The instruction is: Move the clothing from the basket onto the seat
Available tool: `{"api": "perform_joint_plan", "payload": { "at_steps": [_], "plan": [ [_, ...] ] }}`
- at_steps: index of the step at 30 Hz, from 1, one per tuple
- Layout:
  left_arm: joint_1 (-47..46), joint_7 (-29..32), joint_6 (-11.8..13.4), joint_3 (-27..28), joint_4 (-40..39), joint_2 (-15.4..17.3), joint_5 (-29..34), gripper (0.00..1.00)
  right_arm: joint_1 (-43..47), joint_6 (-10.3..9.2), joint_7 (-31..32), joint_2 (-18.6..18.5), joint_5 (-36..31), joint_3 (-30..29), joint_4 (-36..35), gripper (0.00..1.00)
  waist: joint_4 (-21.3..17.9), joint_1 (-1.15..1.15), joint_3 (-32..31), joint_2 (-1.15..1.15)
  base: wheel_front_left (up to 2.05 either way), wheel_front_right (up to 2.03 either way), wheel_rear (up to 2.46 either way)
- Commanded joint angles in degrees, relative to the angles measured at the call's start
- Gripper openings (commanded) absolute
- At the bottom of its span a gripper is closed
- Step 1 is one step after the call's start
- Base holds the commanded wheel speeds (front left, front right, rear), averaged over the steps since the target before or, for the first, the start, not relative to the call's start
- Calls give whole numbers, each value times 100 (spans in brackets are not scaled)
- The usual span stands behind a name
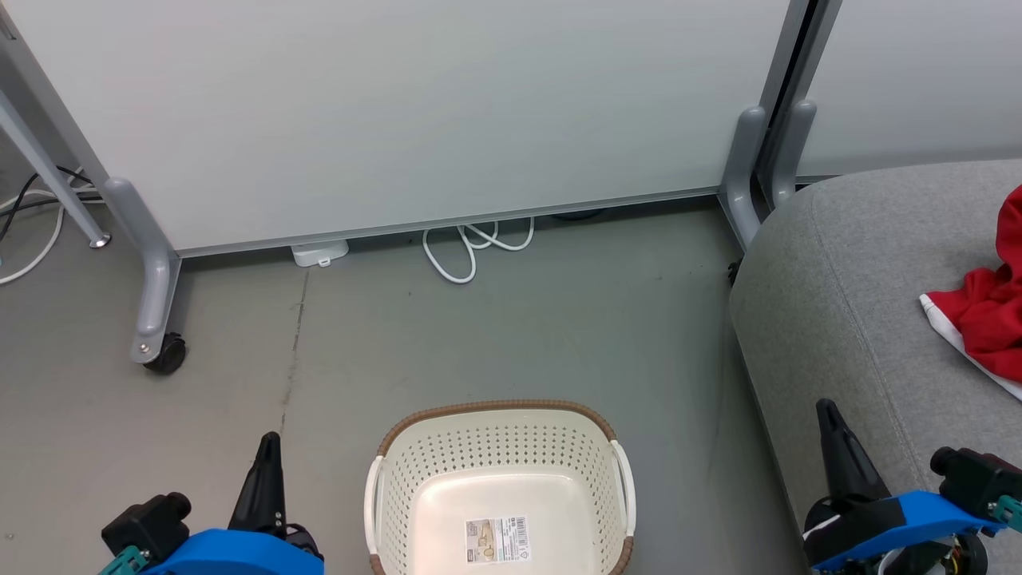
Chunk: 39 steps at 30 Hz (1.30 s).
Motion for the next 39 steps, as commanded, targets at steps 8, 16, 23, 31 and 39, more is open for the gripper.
{"api": "perform_joint_plan", "payload": {
  "at_steps": [8, 16, 23, 31, 39],
  "plan": [
    [-206, 194, -2, 173, -165, -23, -709, 0, -173, 0, 138, -18, 847, -44, -79, 0, -7, 0, -17, 0, 0, 0, 0],
    [-244, 362, -3, 284, -229, -57, -1274, 0, -202, 0, 261, -20, 1510, -74, -73, 0, -14, 0, -34, 0, 0, 0, 0],
    [-279, 498, -3, 381, -280, -86, -1733, 0, -235, 0, 360, -22, 2050, -97, -68, 0, -20, 0, -49, 0, 0, 0, 0],
    [-319, 648, -4, 480, -334, -120, -2221, 0, -263, 0, 459, -25, 2628, -122, -61, 0, -27, 0, -66, 0, 0, 0, 0],
    [-337, 765, -5, 564, -378, -148, -2613, 0, -284, 1, 548, -27, 3089, -141, -56, 0, -34, 0, -81, 0, 0, 0, 0]
  ]
}}
